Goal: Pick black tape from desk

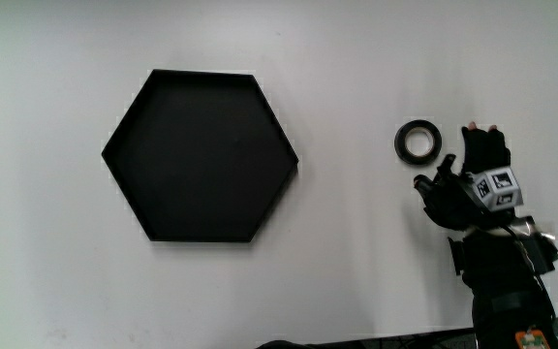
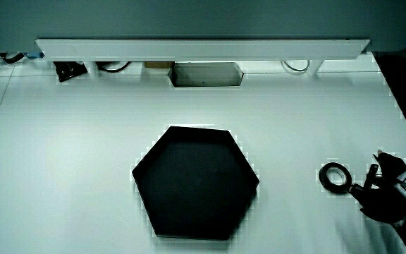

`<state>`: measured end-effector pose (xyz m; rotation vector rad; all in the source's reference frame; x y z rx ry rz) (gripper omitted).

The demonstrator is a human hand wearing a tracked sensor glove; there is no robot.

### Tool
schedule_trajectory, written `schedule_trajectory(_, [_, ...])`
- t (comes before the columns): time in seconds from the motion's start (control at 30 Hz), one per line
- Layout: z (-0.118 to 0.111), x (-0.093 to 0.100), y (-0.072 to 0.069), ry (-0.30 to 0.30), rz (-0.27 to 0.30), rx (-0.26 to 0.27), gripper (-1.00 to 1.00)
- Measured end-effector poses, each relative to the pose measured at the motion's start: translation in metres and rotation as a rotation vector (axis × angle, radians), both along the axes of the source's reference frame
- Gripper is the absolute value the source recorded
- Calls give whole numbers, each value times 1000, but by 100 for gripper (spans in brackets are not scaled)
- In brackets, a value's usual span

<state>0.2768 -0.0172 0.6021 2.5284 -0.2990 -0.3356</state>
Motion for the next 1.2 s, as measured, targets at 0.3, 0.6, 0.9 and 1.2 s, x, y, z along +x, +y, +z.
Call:
schedule_trajectory(0.3, [17,-17,-27,105,-55,-242,0])
schedule_trajectory(0.6, [34,-19,-27,192,-45,-341,27])
schedule_trajectory(0.9, [31,-21,-23,282,-36,-203,100])
schedule_trajectory(1.2, [32,-15,-16,277,-30,-120,100])
